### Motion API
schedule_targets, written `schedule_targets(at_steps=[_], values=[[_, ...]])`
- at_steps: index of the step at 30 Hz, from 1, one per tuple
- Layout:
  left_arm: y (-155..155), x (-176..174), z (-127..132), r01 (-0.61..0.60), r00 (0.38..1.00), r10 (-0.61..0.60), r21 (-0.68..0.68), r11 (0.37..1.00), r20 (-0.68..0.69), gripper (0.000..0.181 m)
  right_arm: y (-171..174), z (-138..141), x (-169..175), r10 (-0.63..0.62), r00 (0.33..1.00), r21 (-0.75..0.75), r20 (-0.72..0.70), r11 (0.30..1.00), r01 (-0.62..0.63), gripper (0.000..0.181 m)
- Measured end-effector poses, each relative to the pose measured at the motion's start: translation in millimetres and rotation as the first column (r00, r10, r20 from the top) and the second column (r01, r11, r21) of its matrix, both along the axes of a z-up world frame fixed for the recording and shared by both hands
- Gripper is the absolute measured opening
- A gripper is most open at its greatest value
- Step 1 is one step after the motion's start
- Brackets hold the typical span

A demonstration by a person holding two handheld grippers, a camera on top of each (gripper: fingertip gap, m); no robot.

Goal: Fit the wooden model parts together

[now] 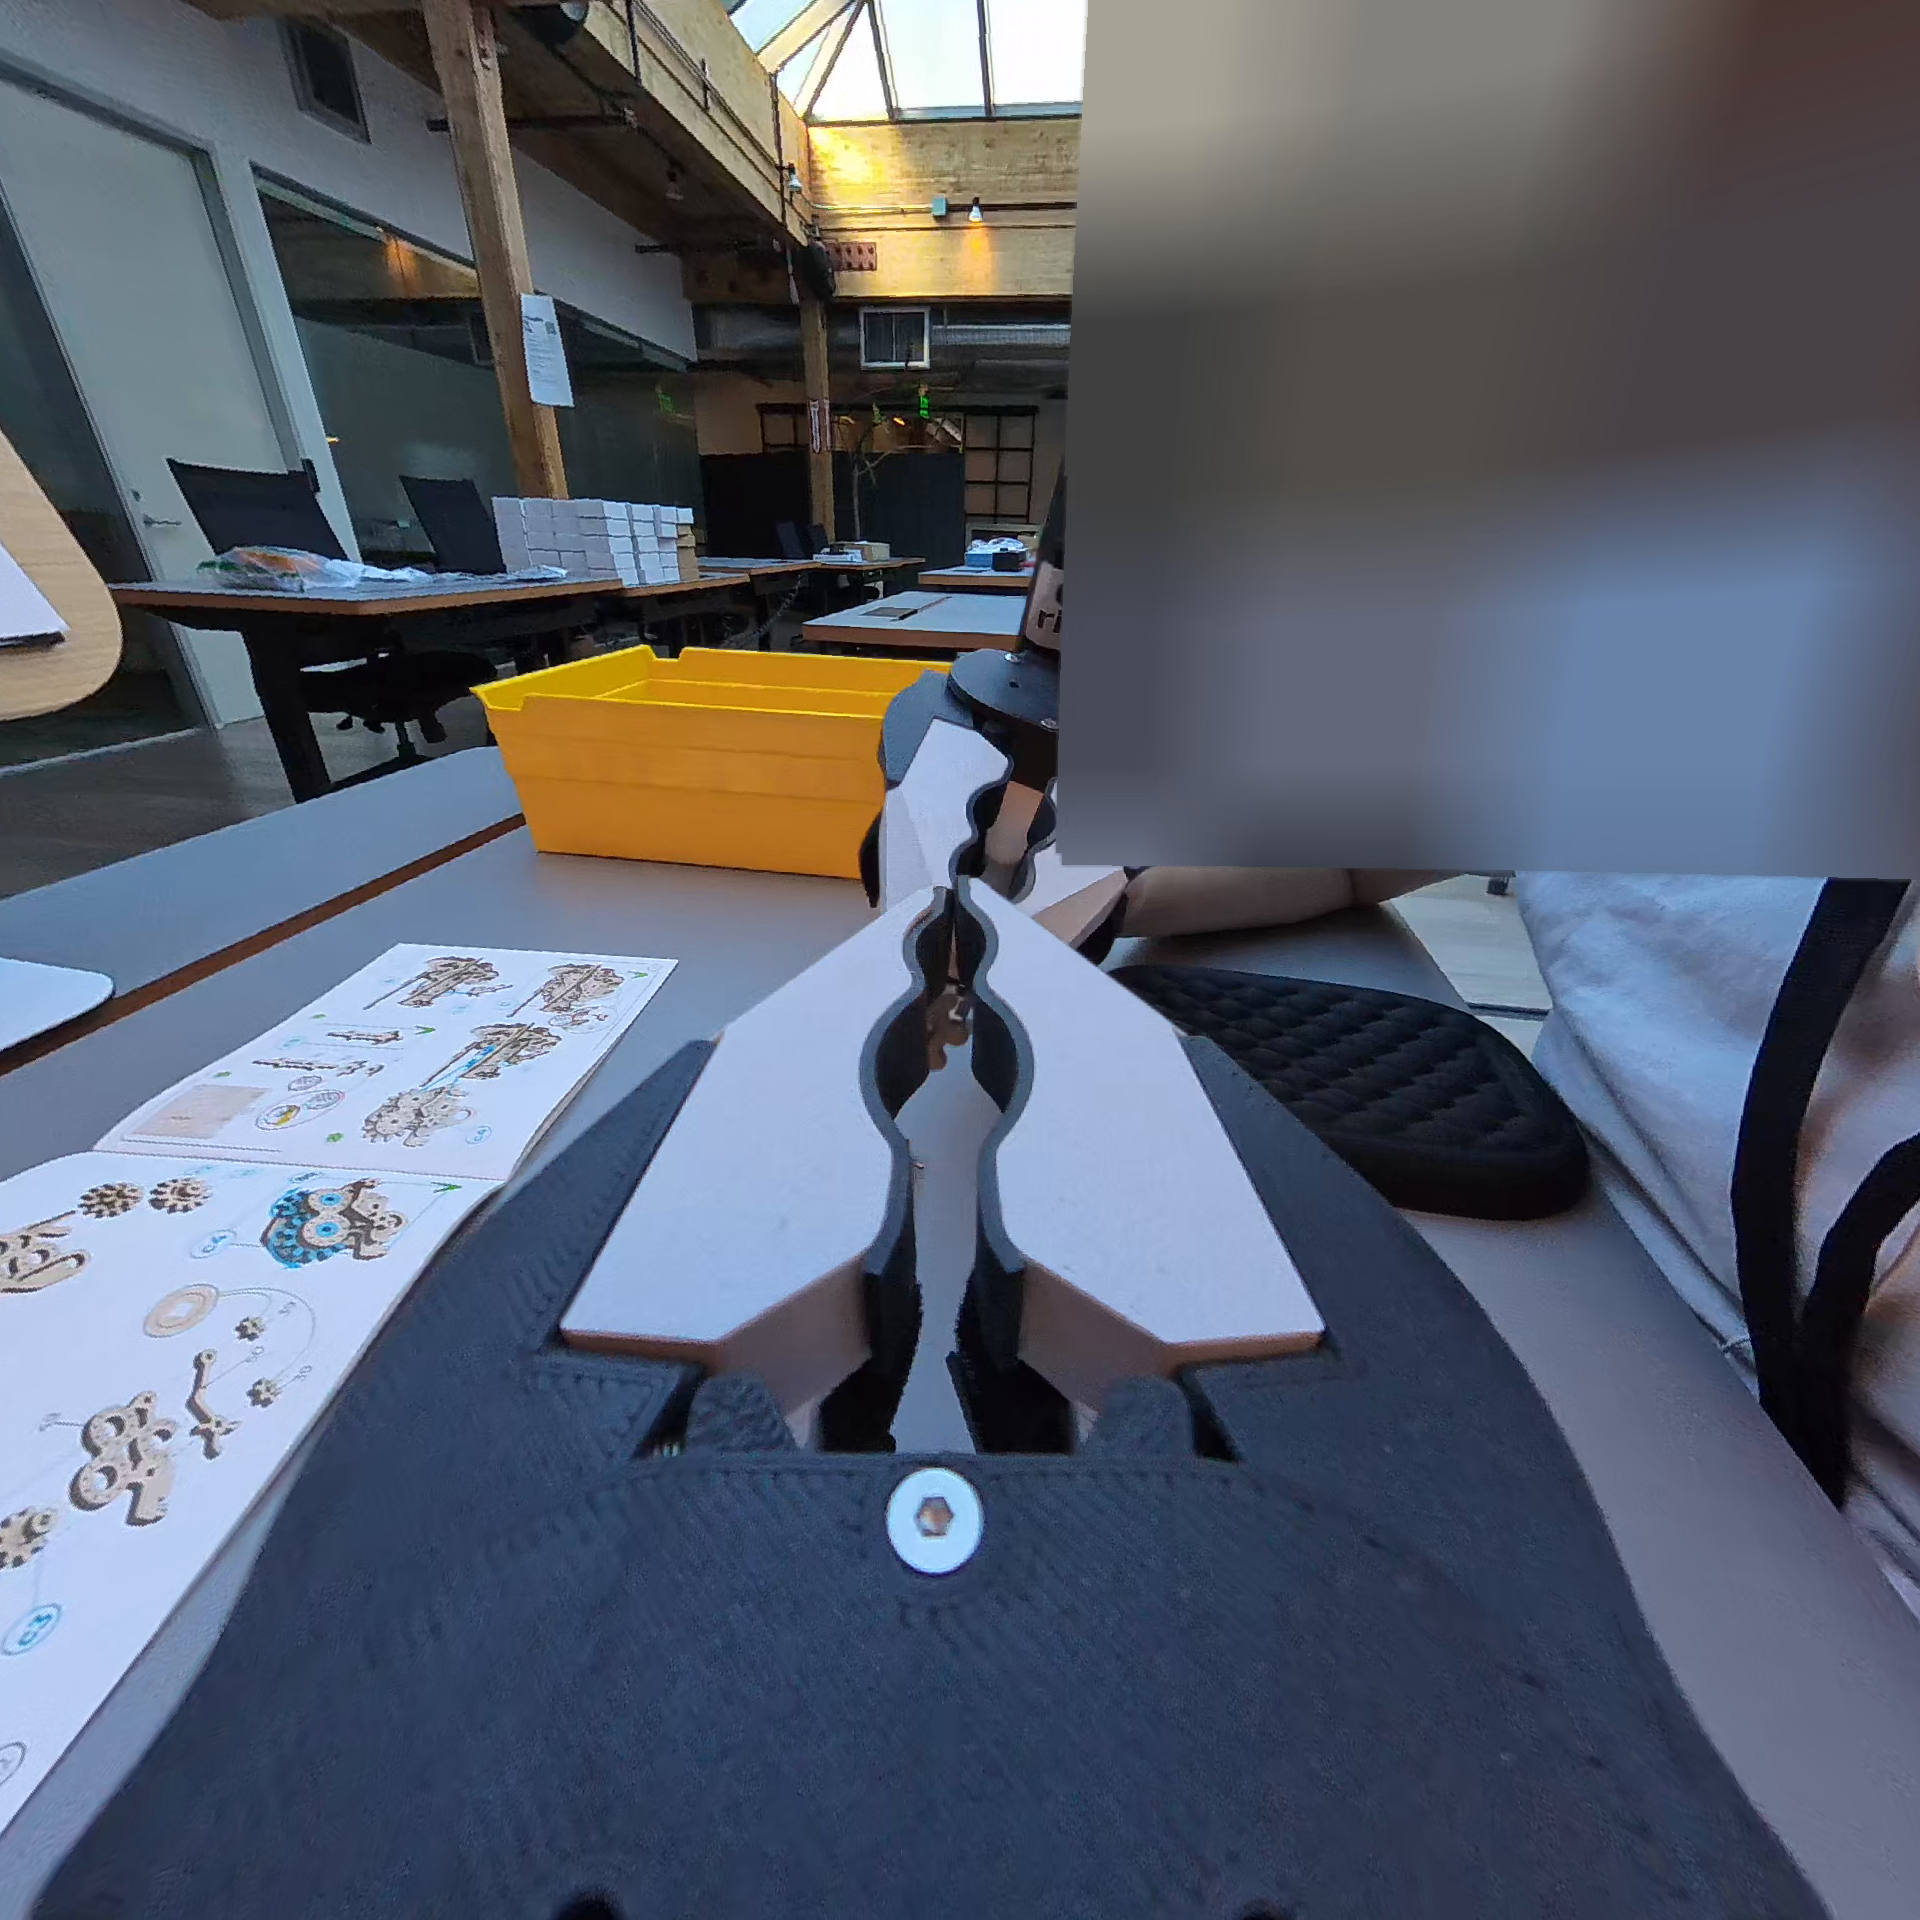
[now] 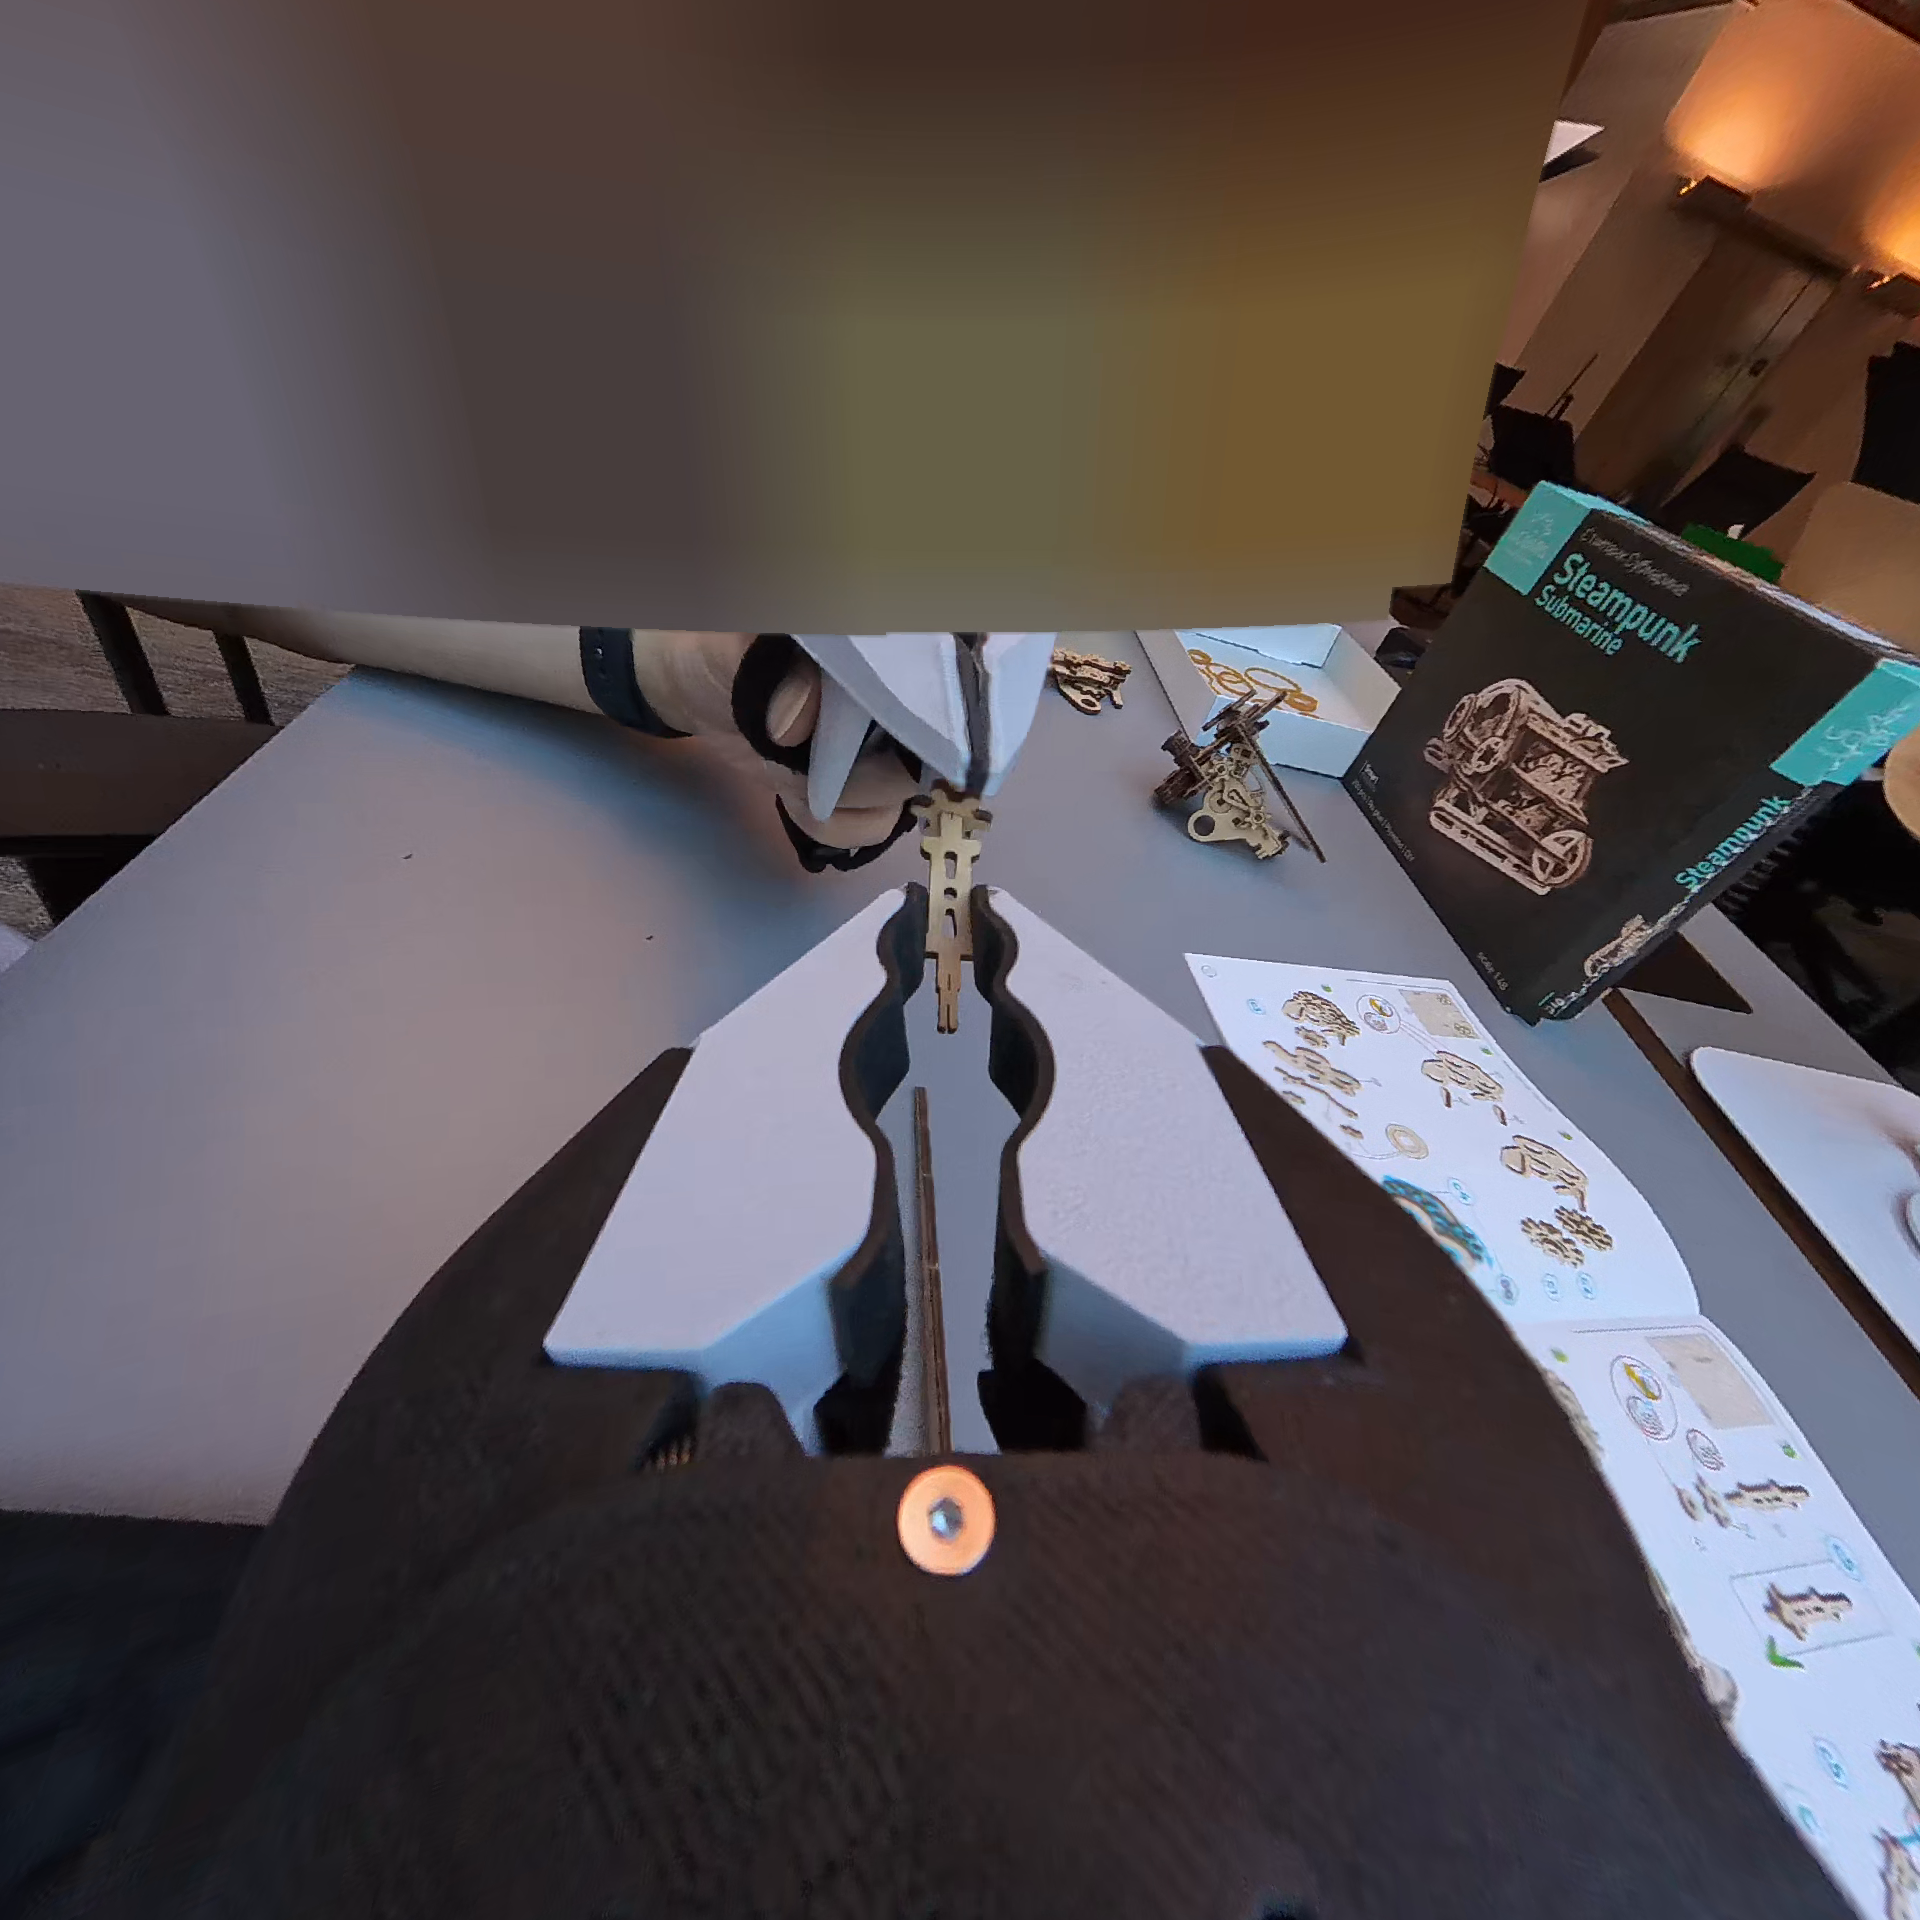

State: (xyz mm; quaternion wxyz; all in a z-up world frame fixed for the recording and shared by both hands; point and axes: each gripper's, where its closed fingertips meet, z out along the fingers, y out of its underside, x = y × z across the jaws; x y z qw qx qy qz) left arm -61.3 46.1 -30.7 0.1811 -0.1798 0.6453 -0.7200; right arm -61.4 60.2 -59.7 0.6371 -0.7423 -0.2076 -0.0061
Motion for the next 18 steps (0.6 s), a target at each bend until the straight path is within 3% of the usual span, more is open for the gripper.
schedule_targets(at_steps=[5, 9, 13, 18], values=[[-1, 7, -10, -0.005, 0.998, 0.005, -0.001, 1.000, -0.061, 0.000, 4, -16, 2, -0.027, 1.000, -0.074, 0.006, 0.997, 0.027, 0.006], [24, 12, 7, -0.067, 0.998, 0.066, -0.057, 0.996, -0.022, 0.002, 0, -14, 11, -0.041, 0.999, -0.068, 0.002, 0.997, 0.041, 0.006], [27, 7, -18, -0.087, 0.996, 0.082, 0.241, 0.967, 0.033, 0.016, -5, -7, 16, -0.014, 1.000, -0.057, -0.017, 0.998, 0.013, 0.006], [18, 5, -31, -0.082, 0.996, 0.067, 0.324, 0.943, 0.055, 0.008, -9, -14, 8, 0.045, 0.999, -0.092, 0.002, 0.995, -0.045, 0.006]])
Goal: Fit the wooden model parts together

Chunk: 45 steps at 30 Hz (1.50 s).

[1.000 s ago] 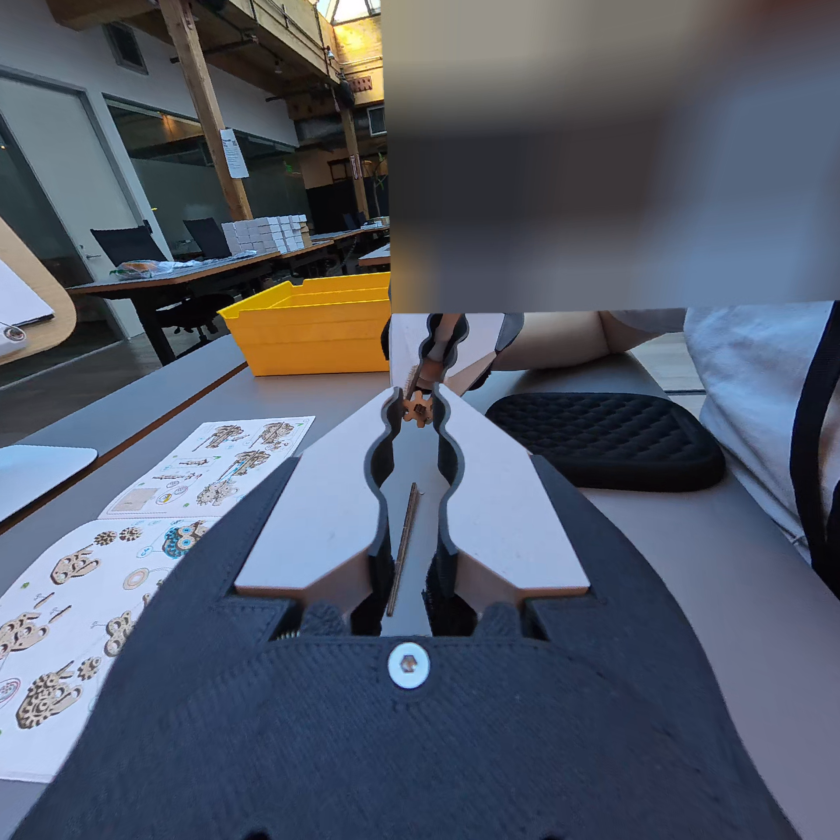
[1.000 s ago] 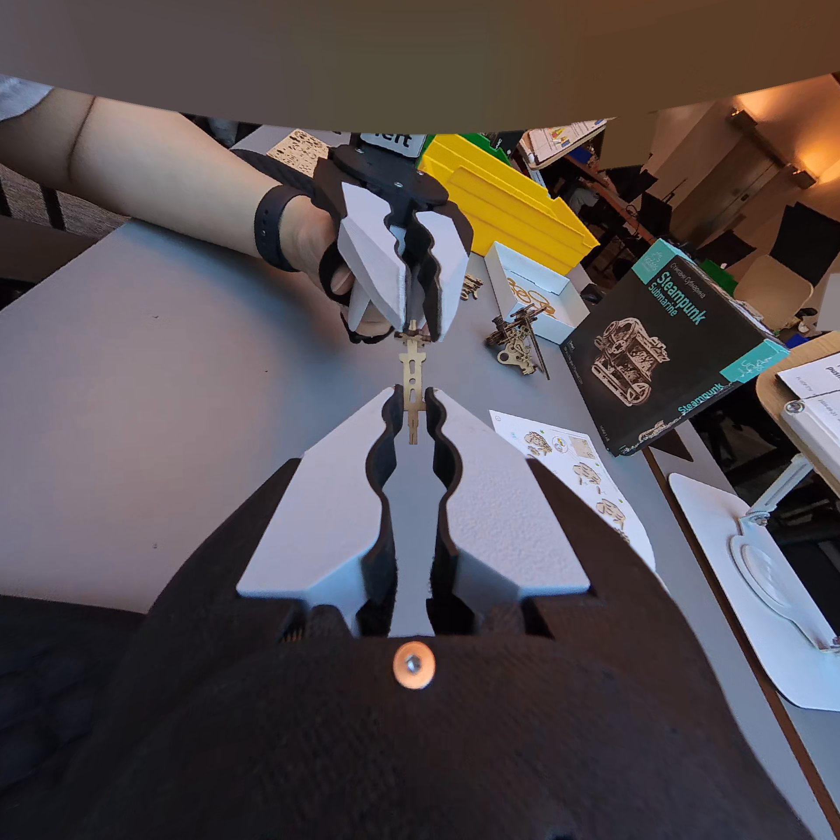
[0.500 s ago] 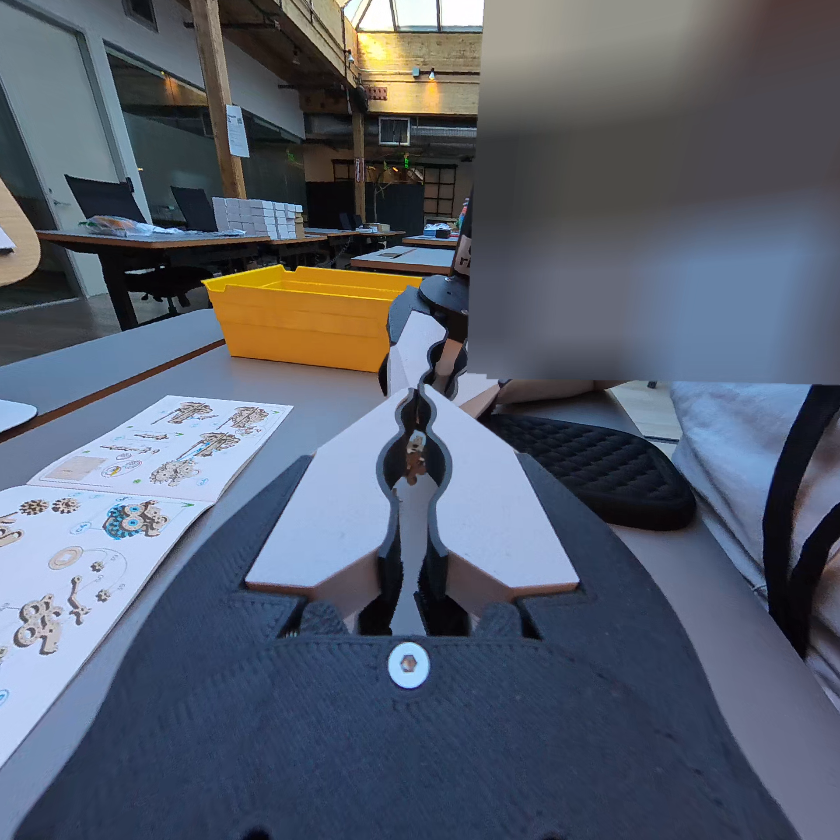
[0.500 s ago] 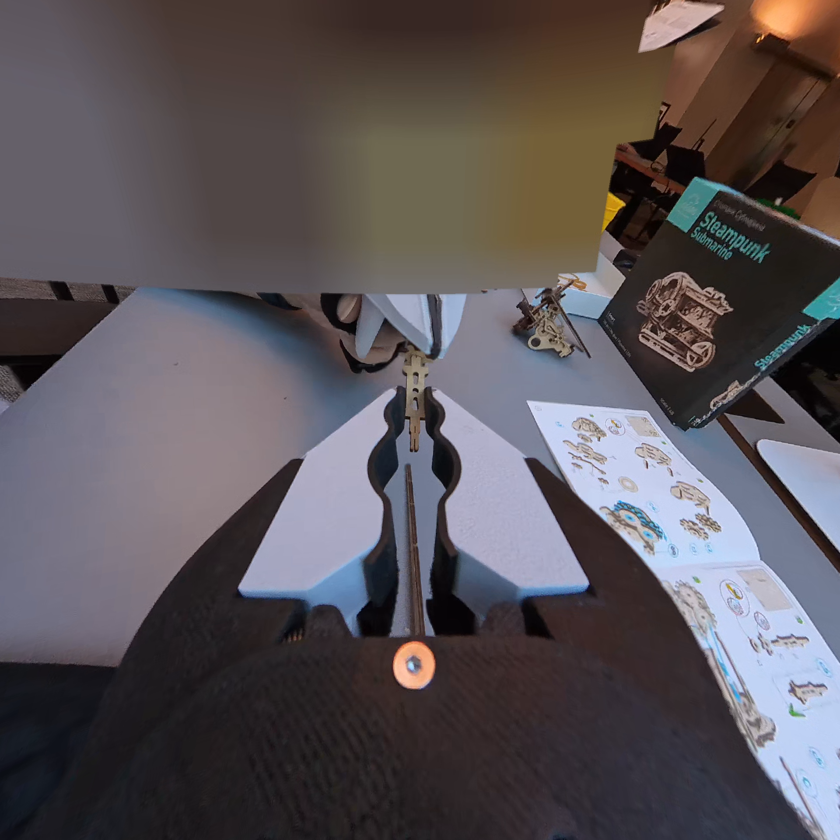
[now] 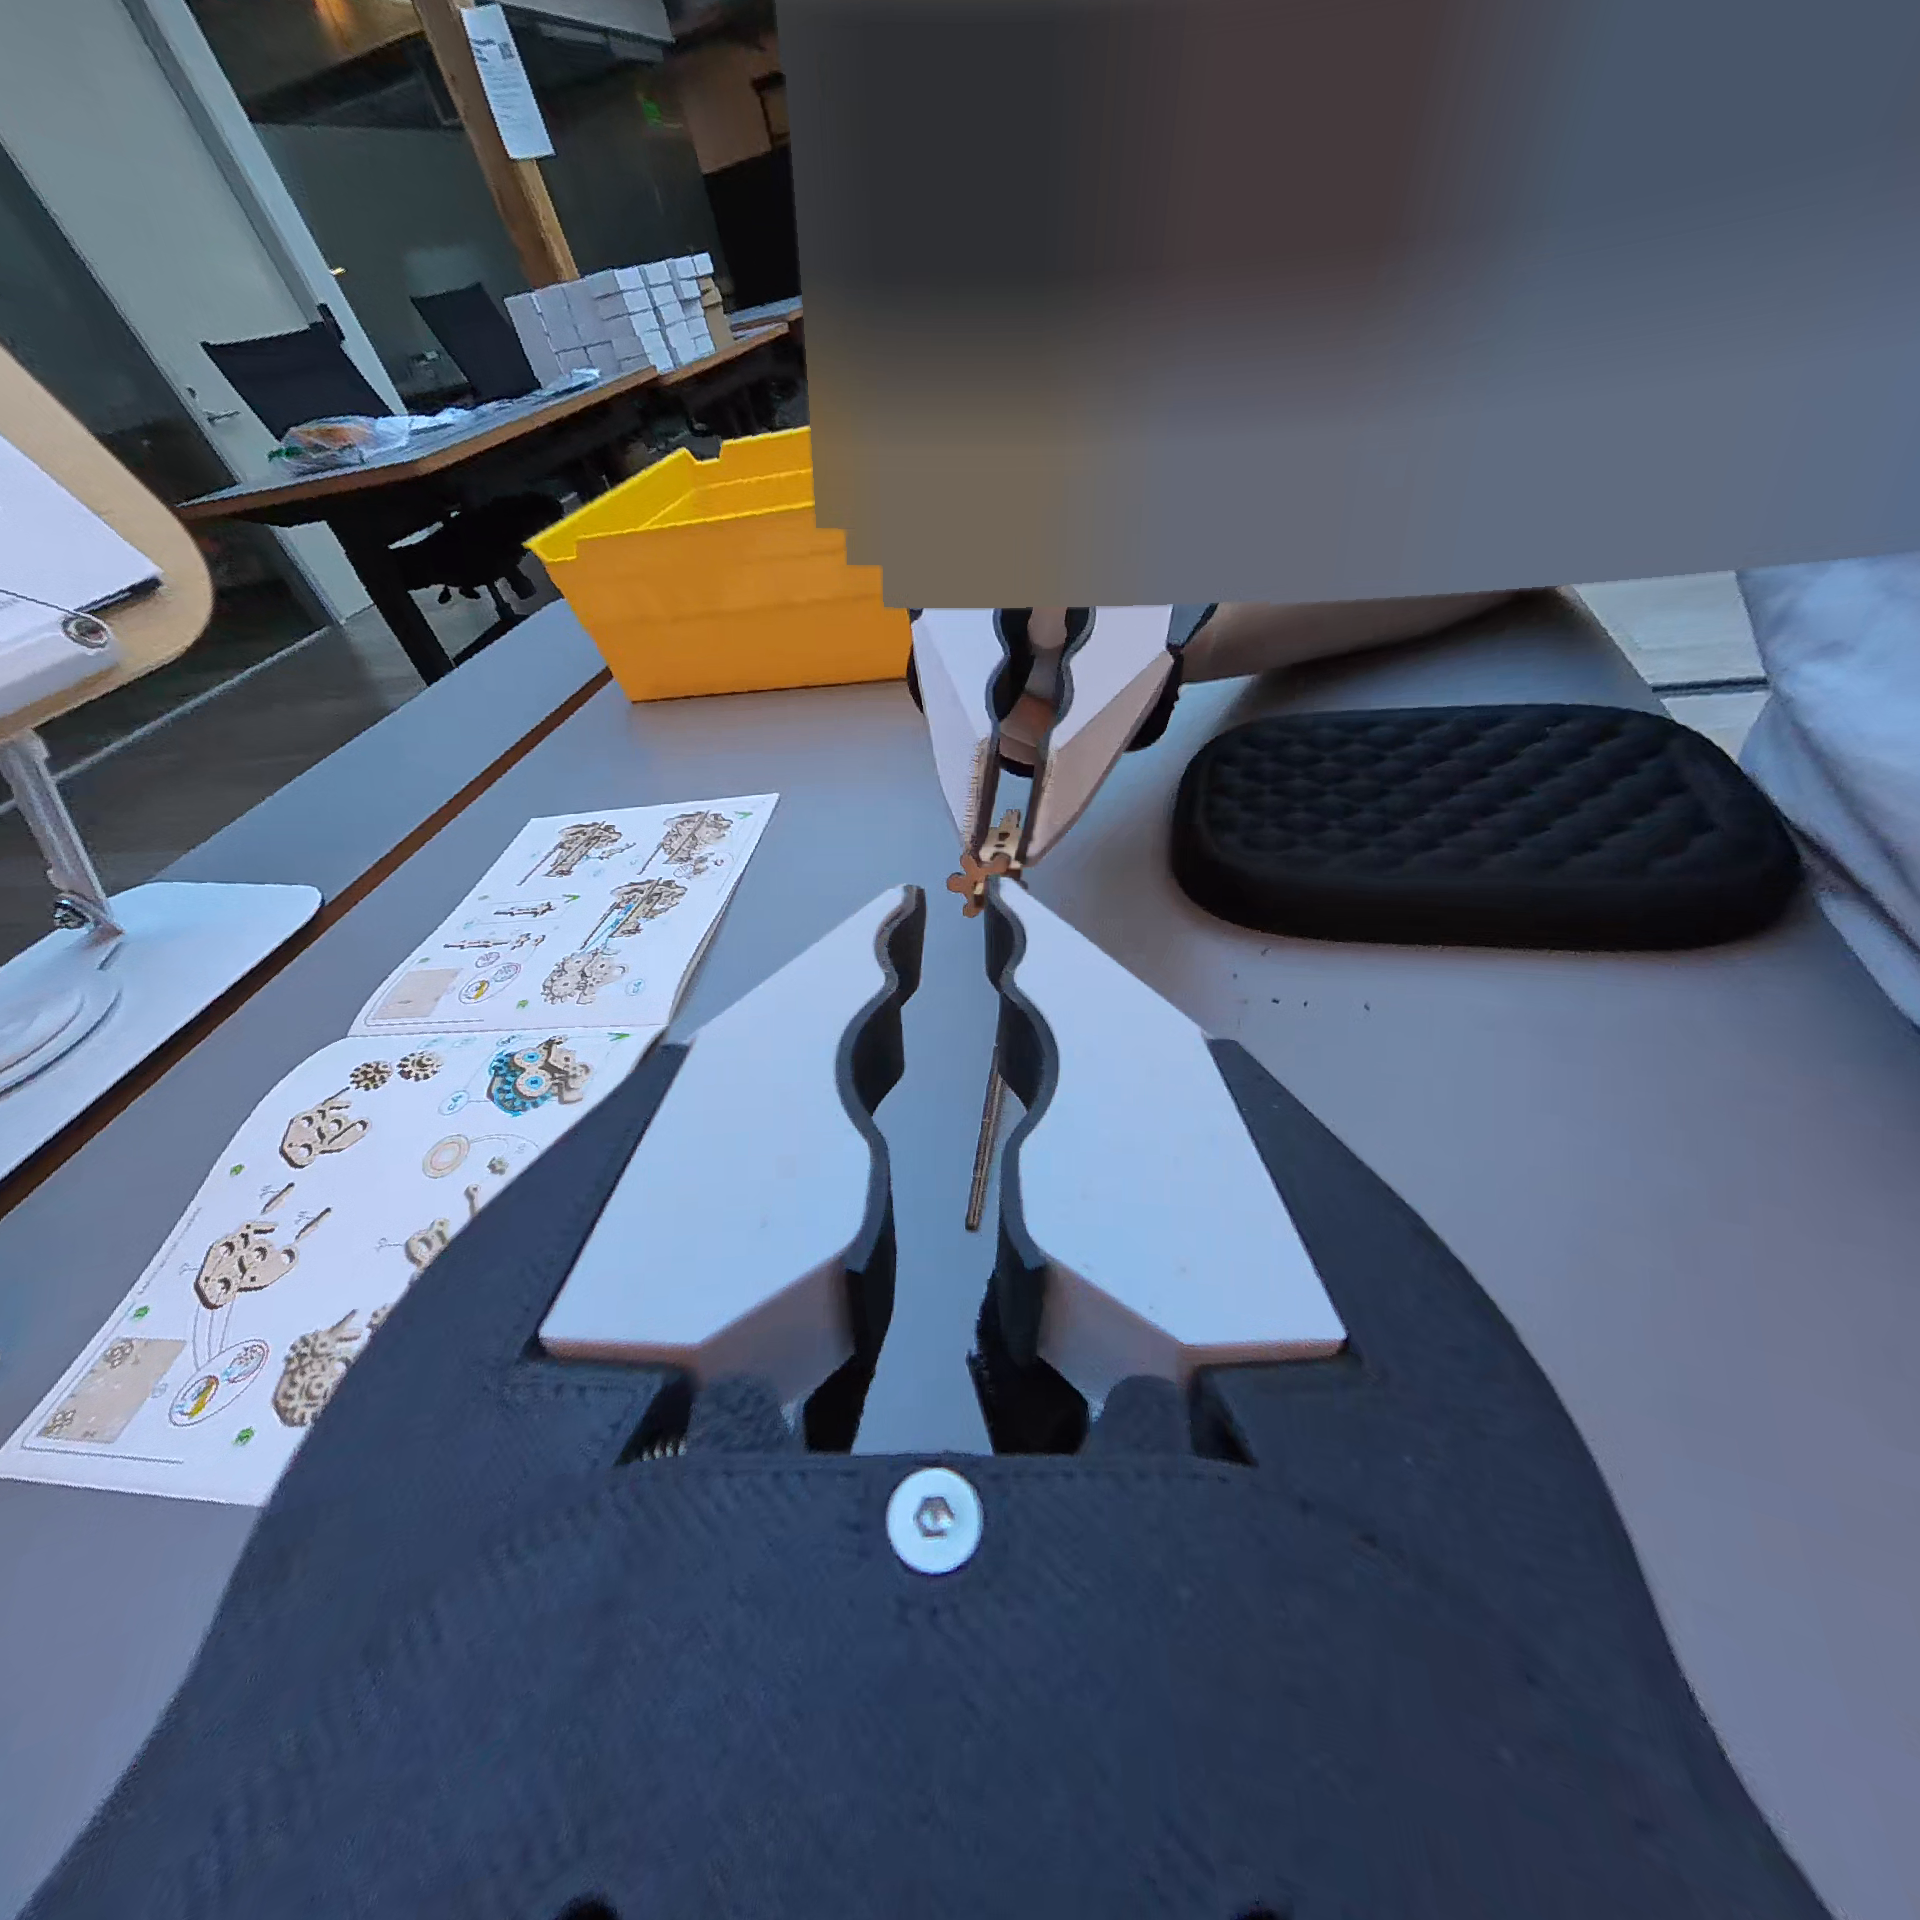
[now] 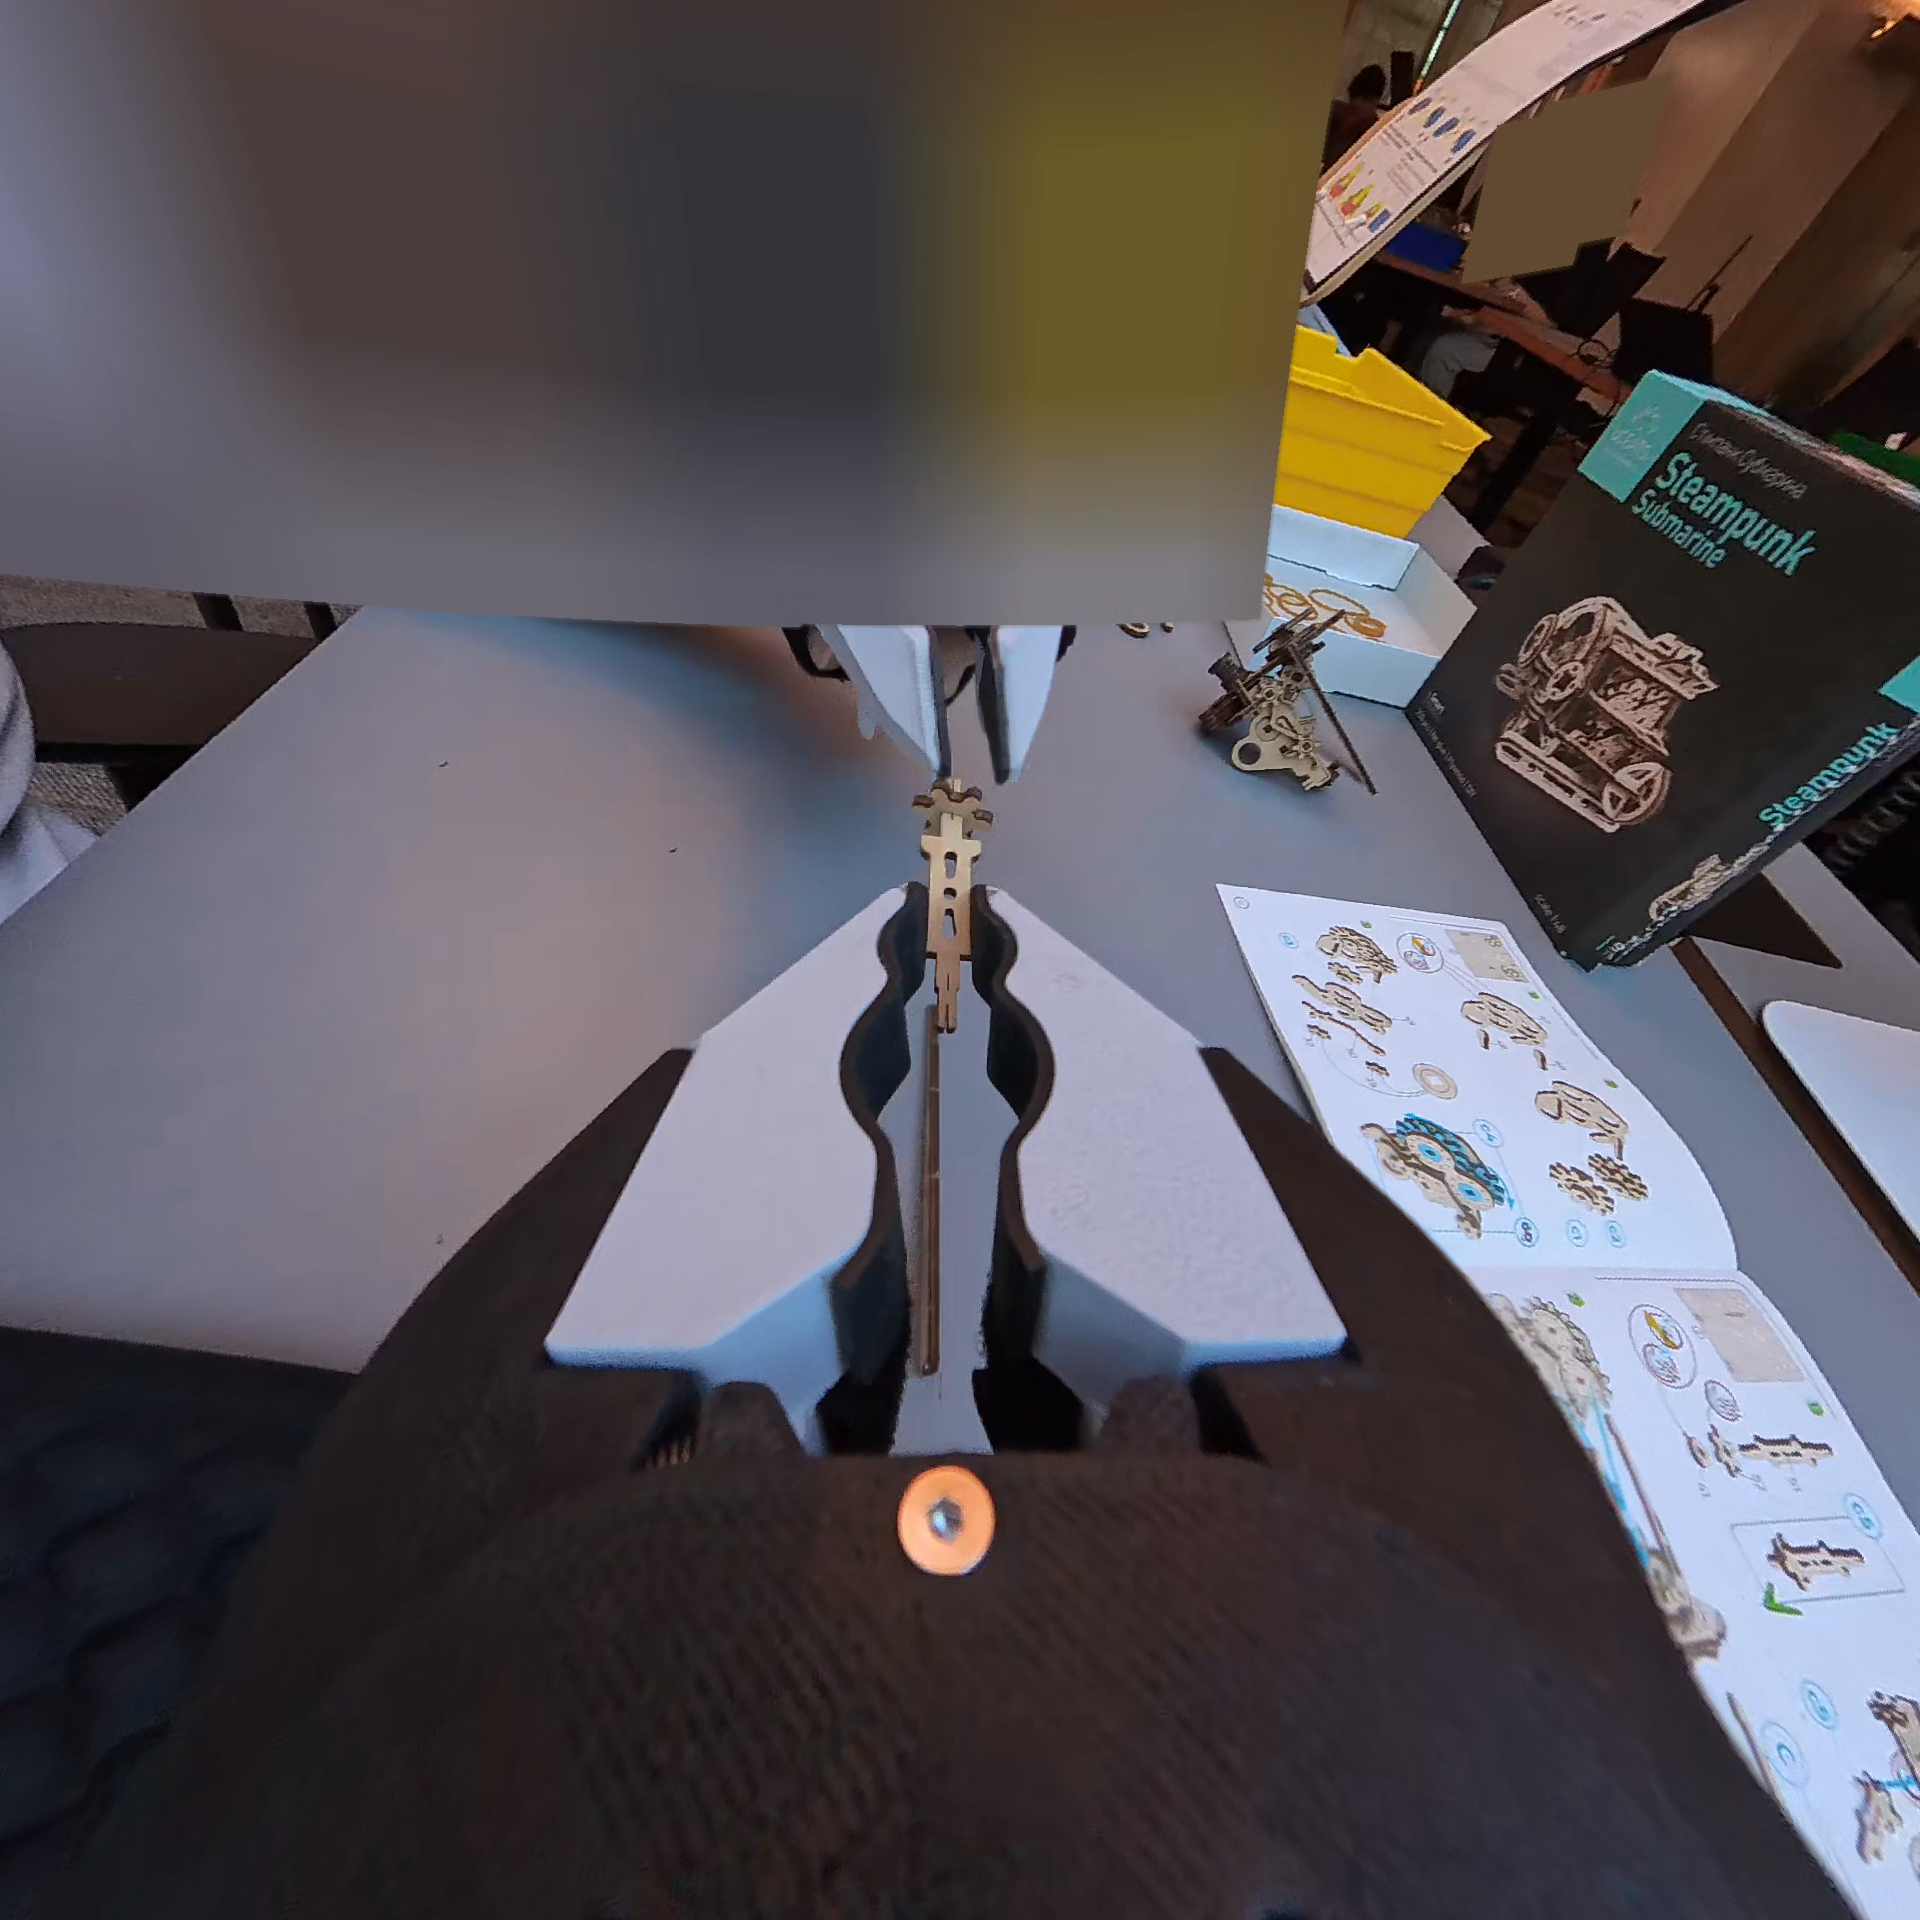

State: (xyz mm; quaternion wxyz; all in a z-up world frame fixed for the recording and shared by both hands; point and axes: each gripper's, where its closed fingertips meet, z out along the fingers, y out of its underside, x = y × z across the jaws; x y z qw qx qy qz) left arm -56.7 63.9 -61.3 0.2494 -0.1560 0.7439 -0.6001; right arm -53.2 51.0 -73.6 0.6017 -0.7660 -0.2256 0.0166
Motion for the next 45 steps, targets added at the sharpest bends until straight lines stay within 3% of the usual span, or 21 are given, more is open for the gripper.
schedule_targets(at_steps=[4, 9, 16, 36, 45], values=[[-6, -4, -11, 0.035, 0.999, -0.035, 0.045, 0.998, -0.002, 0.000, -1, -9, 1, 0.017, 0.999, -0.038, -0.038, 0.999, -0.018, 0.006], [-9, -2, -24, 0.054, 0.995, -0.050, 0.042, 0.998, -0.083, 0.014, -3, -18, 1, 0.041, 0.996, -0.076, -0.077, 0.996, -0.047, 0.006], [-16, -2, -39, 0.091, 0.988, -0.083, 0.052, 0.995, -0.130, 0.007, -5, -30, 2, 0.057, 0.995, -0.117, -0.078, 0.991, -0.066, 0.006], [-19, -13, -51, 0.166, 0.961, -0.144, 0.074, 0.983, -0.236, 0.001, -8, -44, -8, 0.126, 0.985, -0.159, -0.115, 0.977, -0.144, 0.006], [-19, -4, -44, 0.114, 0.982, -0.101, 0.071, 0.991, -0.161, 0.000, -3, -33, 1, 0.074, 0.981, -0.090, -0.180, 0.992, -0.092, 0.014]])
